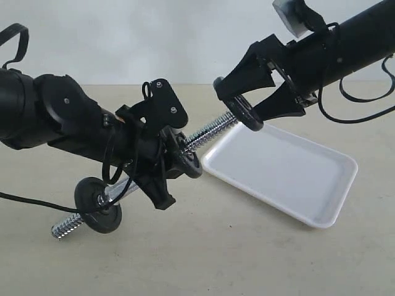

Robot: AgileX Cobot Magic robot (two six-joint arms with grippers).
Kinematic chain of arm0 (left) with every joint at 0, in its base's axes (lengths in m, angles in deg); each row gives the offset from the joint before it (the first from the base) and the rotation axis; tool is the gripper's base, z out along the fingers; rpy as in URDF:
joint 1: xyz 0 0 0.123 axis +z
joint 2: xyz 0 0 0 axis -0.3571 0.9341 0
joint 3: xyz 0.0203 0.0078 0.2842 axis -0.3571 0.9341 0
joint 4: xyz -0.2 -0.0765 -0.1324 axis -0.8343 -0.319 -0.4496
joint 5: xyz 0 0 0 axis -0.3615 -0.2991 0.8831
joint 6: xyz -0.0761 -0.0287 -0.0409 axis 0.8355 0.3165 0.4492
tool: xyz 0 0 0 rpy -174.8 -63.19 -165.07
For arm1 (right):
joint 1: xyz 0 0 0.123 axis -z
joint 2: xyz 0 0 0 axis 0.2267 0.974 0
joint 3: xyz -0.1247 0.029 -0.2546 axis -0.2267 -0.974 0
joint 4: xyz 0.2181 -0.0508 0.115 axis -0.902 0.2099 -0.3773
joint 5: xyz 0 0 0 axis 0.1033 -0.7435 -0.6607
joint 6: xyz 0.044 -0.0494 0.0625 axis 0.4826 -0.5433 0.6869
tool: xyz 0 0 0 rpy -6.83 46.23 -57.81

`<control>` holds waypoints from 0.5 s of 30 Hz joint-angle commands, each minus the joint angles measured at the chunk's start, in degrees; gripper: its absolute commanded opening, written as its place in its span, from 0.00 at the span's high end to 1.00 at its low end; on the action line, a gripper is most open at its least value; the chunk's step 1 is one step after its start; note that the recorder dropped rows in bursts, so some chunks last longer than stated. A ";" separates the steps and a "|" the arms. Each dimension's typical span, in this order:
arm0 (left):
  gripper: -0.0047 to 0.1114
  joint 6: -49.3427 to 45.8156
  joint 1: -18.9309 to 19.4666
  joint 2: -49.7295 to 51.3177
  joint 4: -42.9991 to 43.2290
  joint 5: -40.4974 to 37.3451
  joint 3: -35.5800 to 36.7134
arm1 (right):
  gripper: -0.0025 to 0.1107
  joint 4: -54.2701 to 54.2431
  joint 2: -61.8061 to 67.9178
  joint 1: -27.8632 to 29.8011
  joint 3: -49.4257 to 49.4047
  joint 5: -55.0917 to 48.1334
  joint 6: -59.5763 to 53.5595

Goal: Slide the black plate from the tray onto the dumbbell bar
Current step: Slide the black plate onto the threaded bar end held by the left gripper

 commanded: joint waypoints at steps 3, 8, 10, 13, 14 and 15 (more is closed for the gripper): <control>0.92 -0.88 -1.03 -3.82 -2.84 6.22 -1.92 | 0.98 -2.75 -0.86 0.03 0.29 -1.38 -0.22; 0.92 -0.88 -1.03 -6.99 -2.84 6.51 -2.06 | 0.98 -2.63 -0.86 0.03 0.29 -1.47 -0.22; 0.92 -0.88 -1.03 -7.16 -2.84 8.04 -2.06 | 0.98 -2.63 -0.86 0.03 0.29 -1.80 -0.07; 0.92 -0.88 -1.03 -7.16 -2.84 8.79 -2.06 | 0.98 -2.63 -0.86 0.03 0.29 -1.80 0.43; 0.92 -0.88 -1.03 -7.05 -2.84 8.78 -2.06 | 0.98 -2.63 -0.86 0.03 0.29 -1.80 0.43; 0.92 -0.88 -1.03 -6.95 -2.84 8.78 -2.06 | 0.98 -2.63 -0.86 0.03 0.29 -1.80 0.55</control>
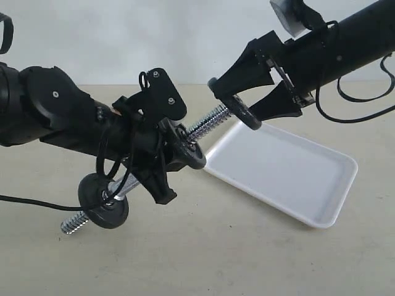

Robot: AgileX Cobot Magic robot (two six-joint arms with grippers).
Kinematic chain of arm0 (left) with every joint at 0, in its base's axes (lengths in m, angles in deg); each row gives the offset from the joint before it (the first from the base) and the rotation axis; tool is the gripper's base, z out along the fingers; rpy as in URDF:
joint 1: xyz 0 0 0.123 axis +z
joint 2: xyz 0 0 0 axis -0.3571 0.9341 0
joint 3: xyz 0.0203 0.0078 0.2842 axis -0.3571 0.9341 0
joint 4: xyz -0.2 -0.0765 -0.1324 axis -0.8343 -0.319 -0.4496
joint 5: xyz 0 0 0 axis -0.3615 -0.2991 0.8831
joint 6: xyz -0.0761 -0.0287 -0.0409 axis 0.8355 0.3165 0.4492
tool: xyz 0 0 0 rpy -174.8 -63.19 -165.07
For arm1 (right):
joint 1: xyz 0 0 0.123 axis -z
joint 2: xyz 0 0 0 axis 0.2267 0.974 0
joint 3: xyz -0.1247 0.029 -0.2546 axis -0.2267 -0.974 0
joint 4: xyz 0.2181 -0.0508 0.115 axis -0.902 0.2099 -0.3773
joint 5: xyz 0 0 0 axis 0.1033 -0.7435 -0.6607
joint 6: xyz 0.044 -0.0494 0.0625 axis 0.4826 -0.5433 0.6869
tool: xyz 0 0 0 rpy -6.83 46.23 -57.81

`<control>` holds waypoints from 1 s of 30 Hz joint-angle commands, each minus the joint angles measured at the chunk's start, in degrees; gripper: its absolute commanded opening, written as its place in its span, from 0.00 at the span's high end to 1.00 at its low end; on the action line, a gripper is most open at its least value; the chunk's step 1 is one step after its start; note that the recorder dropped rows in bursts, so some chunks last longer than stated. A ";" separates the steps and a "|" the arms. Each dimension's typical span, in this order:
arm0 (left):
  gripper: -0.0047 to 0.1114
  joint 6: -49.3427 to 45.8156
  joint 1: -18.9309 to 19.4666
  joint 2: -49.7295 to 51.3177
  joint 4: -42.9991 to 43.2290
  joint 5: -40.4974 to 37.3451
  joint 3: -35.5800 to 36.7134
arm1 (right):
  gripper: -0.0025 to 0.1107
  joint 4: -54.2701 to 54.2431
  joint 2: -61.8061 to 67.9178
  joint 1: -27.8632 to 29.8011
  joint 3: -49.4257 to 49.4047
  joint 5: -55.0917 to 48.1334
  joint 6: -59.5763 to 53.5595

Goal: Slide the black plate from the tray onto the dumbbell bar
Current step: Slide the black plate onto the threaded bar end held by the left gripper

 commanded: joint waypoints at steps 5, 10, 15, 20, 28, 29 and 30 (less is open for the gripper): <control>0.92 -0.74 -0.54 -4.01 -2.30 8.34 -2.76 | 0.98 -1.87 -0.75 -0.53 0.29 0.17 0.31; 0.92 -0.74 -0.54 -4.01 -2.30 8.34 -2.76 | 0.98 -1.40 -0.75 -2.66 0.29 1.96 0.25; 0.92 -0.74 -0.54 -4.01 -2.30 8.21 -2.76 | 0.98 -1.19 -0.75 -5.21 0.29 7.45 -0.52; 0.92 -0.74 -0.54 -4.01 -2.30 8.21 -2.76 | 0.98 0.39 -0.75 -6.39 0.29 7.95 -0.52; 0.92 -0.74 -0.54 -4.01 -2.30 8.21 -2.76 | 0.98 7.39 -0.50 -7.47 -0.20 9.24 -0.77; 0.92 -0.74 -0.54 -4.01 -2.30 8.21 -2.76 | 0.98 7.76 -0.33 -7.47 -0.20 9.69 -1.19; 0.92 -0.74 -0.54 -4.01 -2.30 8.21 -2.76 | 0.98 7.86 -0.20 -7.47 -0.20 9.85 -1.68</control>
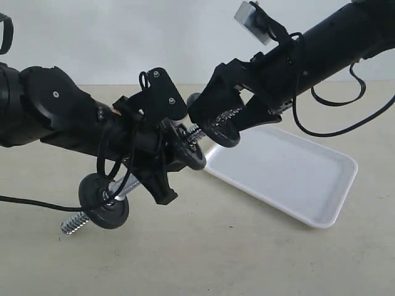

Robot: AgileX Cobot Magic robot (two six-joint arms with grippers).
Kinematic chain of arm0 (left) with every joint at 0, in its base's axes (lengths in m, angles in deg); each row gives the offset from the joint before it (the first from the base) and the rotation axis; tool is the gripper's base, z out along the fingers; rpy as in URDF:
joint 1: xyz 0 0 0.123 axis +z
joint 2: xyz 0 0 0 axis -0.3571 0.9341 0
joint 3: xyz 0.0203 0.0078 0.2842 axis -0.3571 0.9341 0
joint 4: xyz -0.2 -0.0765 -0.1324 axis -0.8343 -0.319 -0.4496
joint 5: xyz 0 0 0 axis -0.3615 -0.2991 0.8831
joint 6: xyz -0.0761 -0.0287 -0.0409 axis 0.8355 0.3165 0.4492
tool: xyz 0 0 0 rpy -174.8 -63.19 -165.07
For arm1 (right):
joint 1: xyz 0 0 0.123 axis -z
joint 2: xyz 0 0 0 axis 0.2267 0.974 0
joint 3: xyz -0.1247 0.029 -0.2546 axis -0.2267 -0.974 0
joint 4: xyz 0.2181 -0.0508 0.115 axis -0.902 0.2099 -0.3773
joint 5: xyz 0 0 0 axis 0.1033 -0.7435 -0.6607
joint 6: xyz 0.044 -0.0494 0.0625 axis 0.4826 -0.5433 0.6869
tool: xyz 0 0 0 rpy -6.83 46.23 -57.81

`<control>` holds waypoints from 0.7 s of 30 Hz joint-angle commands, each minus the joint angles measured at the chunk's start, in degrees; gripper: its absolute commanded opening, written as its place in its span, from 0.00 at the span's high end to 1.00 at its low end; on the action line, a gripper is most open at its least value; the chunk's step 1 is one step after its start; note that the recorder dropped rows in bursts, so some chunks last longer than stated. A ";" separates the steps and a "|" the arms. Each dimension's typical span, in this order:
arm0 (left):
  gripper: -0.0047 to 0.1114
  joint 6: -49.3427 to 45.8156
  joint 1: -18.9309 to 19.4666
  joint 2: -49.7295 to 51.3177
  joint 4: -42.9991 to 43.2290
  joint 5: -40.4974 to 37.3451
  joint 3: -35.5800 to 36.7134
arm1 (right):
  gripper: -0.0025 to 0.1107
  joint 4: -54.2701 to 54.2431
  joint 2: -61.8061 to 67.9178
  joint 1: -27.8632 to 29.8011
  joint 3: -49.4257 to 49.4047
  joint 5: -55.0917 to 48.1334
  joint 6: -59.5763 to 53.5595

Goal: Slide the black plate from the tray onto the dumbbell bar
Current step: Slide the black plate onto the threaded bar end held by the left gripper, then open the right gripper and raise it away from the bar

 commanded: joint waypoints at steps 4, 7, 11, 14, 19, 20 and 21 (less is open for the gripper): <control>0.92 -0.29 -0.34 -3.90 -1.66 8.01 -2.76 | 0.93 2.50 0.63 0.11 -0.20 3.41 -3.75; 0.92 -0.29 -0.34 -3.90 -1.66 8.03 -2.76 | 0.72 2.45 1.65 0.11 -0.20 3.89 -5.97; 0.92 -0.29 -0.34 -3.90 -1.66 8.03 -2.76 | 0.21 2.80 2.49 0.11 -0.20 5.90 -6.27; 0.92 -0.29 -0.34 -3.90 -1.66 8.03 -2.76 | 0.06 2.80 2.52 0.11 -0.20 6.91 -7.34; 0.92 -0.17 -0.34 -3.90 -1.66 8.02 -2.76 | 0.06 2.80 2.52 0.11 -0.20 8.09 -8.79; 0.92 -0.17 -0.34 -3.90 -1.66 8.02 -2.76 | 0.06 2.80 2.52 0.11 -0.20 8.41 -9.25; 0.92 -0.05 -0.34 -3.90 -1.66 8.02 -2.76 | 0.06 2.80 2.52 0.11 -0.20 8.70 -9.70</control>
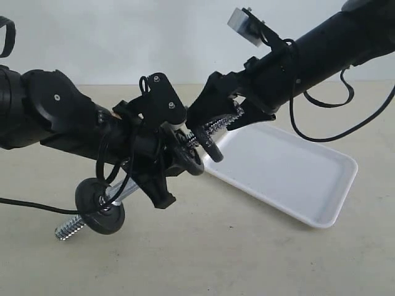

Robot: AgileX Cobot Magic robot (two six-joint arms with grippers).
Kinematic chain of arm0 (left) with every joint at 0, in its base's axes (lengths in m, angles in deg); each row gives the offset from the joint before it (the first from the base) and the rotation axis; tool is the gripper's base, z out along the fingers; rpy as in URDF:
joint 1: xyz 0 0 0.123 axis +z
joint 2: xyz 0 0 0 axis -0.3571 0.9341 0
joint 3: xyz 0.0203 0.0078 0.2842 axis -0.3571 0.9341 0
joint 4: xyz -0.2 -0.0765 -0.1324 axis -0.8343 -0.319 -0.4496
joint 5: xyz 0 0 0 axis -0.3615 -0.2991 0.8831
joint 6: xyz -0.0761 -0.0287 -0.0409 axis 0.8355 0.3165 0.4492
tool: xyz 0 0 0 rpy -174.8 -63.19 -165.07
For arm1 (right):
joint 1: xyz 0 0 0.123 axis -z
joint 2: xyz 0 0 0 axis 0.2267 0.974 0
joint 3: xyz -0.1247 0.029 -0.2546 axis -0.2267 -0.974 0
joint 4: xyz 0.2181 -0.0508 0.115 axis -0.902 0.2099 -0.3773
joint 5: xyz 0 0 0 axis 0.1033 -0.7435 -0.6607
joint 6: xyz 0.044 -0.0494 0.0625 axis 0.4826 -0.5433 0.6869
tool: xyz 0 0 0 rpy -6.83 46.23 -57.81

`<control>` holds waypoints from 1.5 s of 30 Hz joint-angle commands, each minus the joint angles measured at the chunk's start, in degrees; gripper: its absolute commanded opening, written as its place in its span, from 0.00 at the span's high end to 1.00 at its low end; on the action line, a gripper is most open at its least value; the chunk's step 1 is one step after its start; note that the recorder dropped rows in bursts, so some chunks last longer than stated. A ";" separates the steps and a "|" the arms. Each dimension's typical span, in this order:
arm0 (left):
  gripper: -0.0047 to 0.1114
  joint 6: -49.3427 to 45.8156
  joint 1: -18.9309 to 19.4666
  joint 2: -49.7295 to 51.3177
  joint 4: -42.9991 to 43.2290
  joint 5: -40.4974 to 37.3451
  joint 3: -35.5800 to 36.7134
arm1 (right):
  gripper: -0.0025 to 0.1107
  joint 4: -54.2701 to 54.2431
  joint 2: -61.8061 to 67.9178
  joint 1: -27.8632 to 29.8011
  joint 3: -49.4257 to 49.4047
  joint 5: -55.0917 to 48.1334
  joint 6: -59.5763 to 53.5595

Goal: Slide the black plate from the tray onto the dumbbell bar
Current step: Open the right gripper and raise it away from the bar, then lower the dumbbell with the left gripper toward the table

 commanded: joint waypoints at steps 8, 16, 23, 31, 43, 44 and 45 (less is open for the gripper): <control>0.92 -0.17 -0.45 -4.00 -1.87 8.75 -2.98 | 0.06 5.48 0.54 2.71 3.08 6.75 -3.80; 0.92 -0.18 -0.45 -4.00 -1.87 9.02 -2.98 | 0.06 7.67 -3.21 9.65 12.32 5.59 -0.98; 0.92 -0.18 -0.45 -4.00 -1.87 9.48 -2.98 | 0.06 8.17 -7.33 14.31 16.76 4.94 1.56; 0.92 8.33 1.17 -2.48 -1.87 13.85 -2.98 | 0.06 9.60 -8.65 17.08 16.71 -4.77 5.21; 0.92 26.87 3.00 2.02 -1.87 16.14 -3.61 | 0.06 9.60 -8.44 17.08 16.71 -9.94 5.31; 0.92 28.30 3.42 2.02 -1.87 16.41 -3.84 | 0.06 9.60 -8.44 17.08 16.71 -10.36 5.31; 0.92 31.60 3.68 2.26 -1.87 16.41 -4.54 | 0.06 9.60 -8.44 17.08 16.71 -10.99 5.31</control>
